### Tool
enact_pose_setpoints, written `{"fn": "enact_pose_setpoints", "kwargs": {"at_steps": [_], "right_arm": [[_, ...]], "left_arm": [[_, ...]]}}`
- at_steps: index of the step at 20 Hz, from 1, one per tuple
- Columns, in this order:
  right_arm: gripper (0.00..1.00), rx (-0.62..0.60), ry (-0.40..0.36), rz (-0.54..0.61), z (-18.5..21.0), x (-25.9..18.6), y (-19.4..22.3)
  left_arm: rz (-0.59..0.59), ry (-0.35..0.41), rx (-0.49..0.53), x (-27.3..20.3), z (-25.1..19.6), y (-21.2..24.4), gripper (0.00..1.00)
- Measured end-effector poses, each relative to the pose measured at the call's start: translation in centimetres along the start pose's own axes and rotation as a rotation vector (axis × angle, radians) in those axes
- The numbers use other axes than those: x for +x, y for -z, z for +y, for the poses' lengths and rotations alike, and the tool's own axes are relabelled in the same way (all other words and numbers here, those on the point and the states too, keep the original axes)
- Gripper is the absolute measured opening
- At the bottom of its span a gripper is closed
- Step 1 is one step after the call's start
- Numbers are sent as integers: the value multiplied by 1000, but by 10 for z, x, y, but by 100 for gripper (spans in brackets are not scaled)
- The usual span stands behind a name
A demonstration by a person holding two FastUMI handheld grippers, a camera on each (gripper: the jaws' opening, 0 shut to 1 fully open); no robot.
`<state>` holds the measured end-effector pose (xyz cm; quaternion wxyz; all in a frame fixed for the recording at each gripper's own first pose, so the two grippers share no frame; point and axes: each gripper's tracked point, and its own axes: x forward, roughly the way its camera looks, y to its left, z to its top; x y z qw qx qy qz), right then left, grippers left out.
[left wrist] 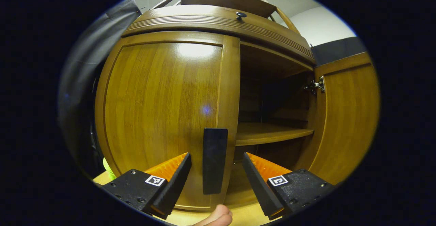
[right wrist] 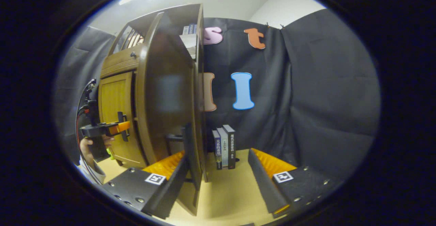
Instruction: Open the right door of the double-door shoe cabinet with the right hand, and open the left door with the left hand.
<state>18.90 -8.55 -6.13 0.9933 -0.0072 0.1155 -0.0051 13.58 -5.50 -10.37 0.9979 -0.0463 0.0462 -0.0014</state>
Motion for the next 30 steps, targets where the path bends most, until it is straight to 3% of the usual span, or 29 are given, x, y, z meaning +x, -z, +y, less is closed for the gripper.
{"fn": "enact_pose_setpoints", "kwargs": {"at_steps": [1,3,4,5,8,9,11,13,18,23,30], "right_arm": [[95,-33,43,-14,-2,-12,-1],[96,-113,148,-41,-17,-35,-4],[95,-127,164,-57,-16,-49,-6],[95,-116,157,-76,-9,-63,-7],[95,-45,127,-103,8,-97,1],[94,-24,109,-99,16,-105,8],[97,20,66,-97,30,-114,20],[94,40,38,-89,37,-124,31],[98,3,53,-124,23,-146,19],[94,-13,58,-157,12,-162,11],[96,-42,45,-137,23,-172,21]], "left_arm": [[9,-3,-7,2,-1,5,88],[31,-31,36,10,3,13,71],[31,-42,75,14,6,15,63],[37,-83,104,14,13,17,51],[34,-87,145,16,10,17,34],[32,-87,146,15,11,16,39],[39,-75,154,14,11,16,36],[57,-56,161,14,11,17,34],[86,-35,151,4,10,13,34],[149,-37,117,-20,11,21,34],[165,51,139,-55,10,24,35]]}}
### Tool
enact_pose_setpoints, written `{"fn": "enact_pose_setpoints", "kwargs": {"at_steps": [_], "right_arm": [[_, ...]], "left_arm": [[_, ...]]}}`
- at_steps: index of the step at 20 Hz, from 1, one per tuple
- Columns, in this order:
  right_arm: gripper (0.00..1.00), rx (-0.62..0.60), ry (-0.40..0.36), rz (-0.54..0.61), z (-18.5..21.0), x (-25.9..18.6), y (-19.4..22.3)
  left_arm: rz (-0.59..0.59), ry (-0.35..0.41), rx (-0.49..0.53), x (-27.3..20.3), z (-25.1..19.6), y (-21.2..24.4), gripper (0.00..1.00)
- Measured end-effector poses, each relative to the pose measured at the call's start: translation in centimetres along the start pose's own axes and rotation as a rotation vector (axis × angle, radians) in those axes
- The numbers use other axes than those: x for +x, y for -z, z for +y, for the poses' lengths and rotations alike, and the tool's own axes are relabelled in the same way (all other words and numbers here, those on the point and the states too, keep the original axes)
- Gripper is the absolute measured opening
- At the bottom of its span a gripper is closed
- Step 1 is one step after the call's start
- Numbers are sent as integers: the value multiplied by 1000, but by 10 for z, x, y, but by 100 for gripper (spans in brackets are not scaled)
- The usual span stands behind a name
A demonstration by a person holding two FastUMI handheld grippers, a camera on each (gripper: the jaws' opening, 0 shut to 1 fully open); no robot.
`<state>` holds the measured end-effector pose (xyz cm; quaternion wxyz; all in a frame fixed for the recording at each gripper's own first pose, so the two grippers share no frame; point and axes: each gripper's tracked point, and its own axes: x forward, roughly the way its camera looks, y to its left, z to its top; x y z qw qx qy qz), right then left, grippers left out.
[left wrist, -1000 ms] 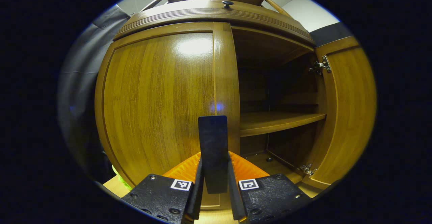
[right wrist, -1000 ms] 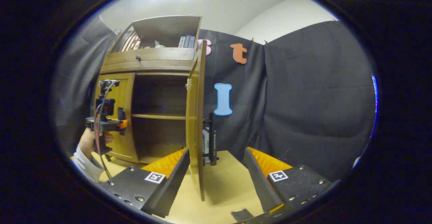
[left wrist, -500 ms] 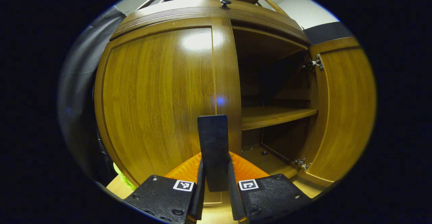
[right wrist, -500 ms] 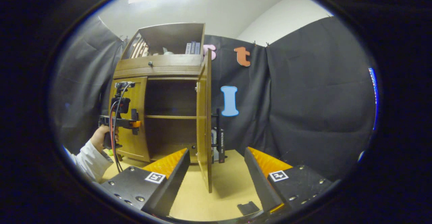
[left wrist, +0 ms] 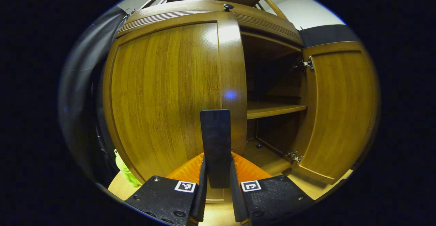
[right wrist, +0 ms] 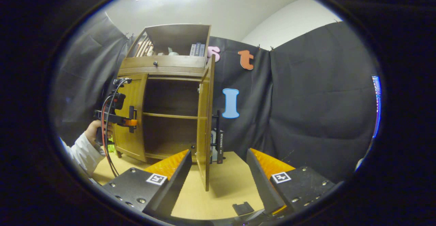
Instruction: Open the right door of the double-door shoe cabinet with the right hand, and open the left door with the left hand.
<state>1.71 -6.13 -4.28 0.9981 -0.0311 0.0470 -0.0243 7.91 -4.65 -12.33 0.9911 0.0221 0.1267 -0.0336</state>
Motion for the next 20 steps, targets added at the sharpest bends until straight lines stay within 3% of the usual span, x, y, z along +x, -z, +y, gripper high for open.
{"fn": "enact_pose_setpoints", "kwargs": {"at_steps": [6,8,10,20], "right_arm": [[94,12,-42,13,25,3,5],[98,28,-51,16,29,5,8],[94,31,-57,16,33,6,8],[94,50,-71,0,49,7,-6]], "left_arm": [[-8,51,24,-36,4,5,34],[-1,63,18,-50,7,5,35],[-2,72,12,-63,10,7,34],[-16,63,4,-121,38,9,33]]}}
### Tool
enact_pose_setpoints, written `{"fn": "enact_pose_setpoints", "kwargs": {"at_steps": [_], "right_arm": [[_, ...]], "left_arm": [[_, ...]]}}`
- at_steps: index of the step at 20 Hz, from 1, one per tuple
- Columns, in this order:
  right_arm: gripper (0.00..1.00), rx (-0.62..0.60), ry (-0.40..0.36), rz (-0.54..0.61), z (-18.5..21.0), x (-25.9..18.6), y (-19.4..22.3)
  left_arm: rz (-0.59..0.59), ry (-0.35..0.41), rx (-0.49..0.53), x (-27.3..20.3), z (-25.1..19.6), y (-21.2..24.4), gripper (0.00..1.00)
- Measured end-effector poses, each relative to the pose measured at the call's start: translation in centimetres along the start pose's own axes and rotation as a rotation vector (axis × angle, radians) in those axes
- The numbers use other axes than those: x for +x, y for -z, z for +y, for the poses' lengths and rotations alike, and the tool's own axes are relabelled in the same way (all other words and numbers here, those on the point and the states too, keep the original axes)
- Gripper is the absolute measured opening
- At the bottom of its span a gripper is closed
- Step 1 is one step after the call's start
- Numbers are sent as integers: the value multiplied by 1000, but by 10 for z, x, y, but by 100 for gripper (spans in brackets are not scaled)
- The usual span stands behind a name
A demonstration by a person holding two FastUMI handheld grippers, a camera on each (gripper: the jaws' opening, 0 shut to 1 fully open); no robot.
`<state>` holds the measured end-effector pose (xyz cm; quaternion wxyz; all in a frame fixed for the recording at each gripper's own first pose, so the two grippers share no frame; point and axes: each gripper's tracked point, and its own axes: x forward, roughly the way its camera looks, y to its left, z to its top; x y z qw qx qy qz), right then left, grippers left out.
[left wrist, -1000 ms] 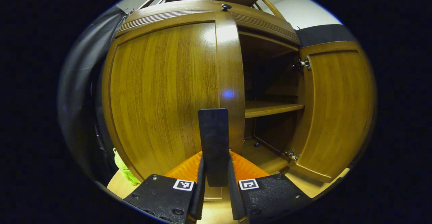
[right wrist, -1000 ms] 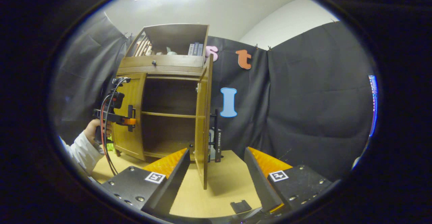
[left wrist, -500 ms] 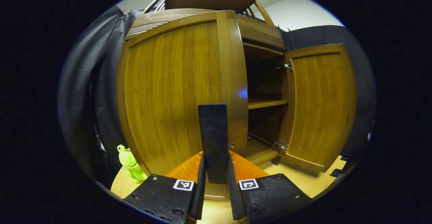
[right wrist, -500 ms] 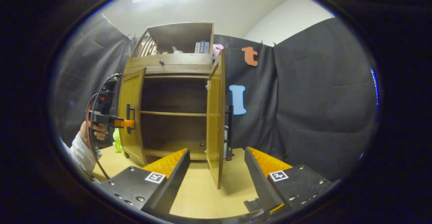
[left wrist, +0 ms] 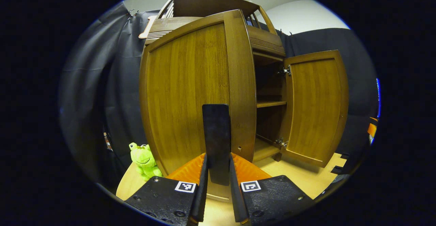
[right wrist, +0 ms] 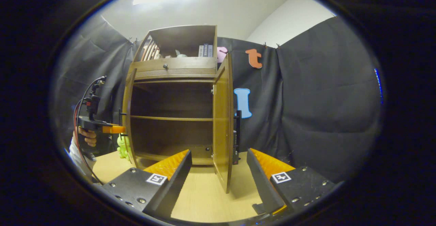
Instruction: Open the right door of the double-door shoe cabinet with the right hand, and open the left door with the left hand.
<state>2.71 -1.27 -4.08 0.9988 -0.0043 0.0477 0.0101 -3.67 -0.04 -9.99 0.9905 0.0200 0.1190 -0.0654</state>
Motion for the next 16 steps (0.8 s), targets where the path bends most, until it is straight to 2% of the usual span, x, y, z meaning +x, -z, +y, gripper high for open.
{"fn": "enact_pose_setpoints", "kwargs": {"at_steps": [8,12,16], "right_arm": [[96,-11,-48,6,27,6,-4],[94,-7,-56,-1,33,8,-9],[94,-1,-66,-10,38,10,-15]], "left_arm": [[-3,-52,-2,-27,24,3,32],[-12,-84,5,-45,41,3,34],[-2,-139,-17,-59,67,6,32]]}}
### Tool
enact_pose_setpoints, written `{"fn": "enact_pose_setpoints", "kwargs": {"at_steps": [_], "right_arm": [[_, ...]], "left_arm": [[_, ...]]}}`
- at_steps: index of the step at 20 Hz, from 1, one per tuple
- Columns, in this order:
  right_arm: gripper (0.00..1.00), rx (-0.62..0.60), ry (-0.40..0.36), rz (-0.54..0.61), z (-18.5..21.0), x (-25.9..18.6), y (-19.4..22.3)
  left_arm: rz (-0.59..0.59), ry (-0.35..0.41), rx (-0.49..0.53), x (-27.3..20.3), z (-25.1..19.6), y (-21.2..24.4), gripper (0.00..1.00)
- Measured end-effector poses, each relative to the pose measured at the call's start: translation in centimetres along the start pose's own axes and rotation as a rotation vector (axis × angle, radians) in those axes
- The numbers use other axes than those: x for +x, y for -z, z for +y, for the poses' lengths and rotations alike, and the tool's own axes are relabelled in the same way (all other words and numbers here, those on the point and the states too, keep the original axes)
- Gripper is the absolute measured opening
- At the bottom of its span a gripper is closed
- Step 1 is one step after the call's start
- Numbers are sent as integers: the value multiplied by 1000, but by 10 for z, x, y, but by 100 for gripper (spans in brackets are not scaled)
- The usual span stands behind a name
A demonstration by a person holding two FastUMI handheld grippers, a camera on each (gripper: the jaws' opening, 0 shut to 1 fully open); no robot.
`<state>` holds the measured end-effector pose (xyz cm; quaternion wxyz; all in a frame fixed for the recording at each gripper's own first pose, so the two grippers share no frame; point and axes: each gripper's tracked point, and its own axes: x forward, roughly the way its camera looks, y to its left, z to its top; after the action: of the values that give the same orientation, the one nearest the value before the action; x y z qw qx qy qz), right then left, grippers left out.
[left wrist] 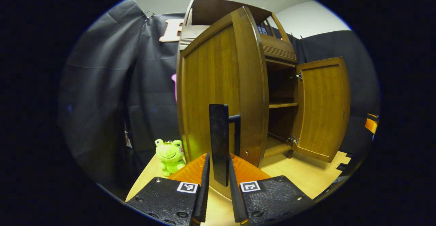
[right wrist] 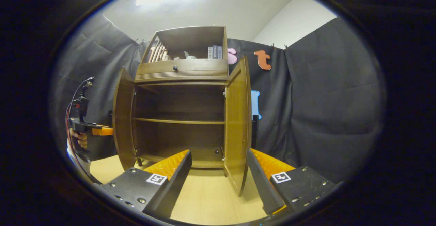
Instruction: Open the right door of the double-door shoe cabinet with the right hand, and open the left door with the left hand.
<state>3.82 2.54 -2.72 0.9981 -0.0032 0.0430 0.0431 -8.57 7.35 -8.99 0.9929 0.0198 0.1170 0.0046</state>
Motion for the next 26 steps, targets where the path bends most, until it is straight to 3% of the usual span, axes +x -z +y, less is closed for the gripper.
{"fn": "enact_pose_setpoints", "kwargs": {"at_steps": [4,5,11,12,15,17,21,23,25,26], "right_arm": [[96,7,5,7,3,5,0],[94,12,2,8,7,6,0],[96,-3,-18,15,28,15,0],[94,-6,-21,15,31,16,-1],[94,-18,-27,24,41,19,1],[94,-23,-30,25,46,20,1],[98,-23,-29,21,51,21,0],[95,-25,-28,21,53,23,1],[94,-23,-42,26,57,23,5],[98,-23,-46,31,56,23,7]], "left_arm": [[41,-168,23,-10,60,3,15],[27,-142,-5,-8,62,0,7],[-8,-41,-49,-13,72,2,6],[0,-29,-50,-13,71,3,2],[15,-7,-52,-18,79,3,16],[11,2,-58,-15,91,1,19],[10,-17,-79,-16,92,3,41],[16,-36,-85,-18,90,4,51],[5,-34,-61,-23,86,1,59],[-10,-33,-45,-26,87,-4,59]]}}
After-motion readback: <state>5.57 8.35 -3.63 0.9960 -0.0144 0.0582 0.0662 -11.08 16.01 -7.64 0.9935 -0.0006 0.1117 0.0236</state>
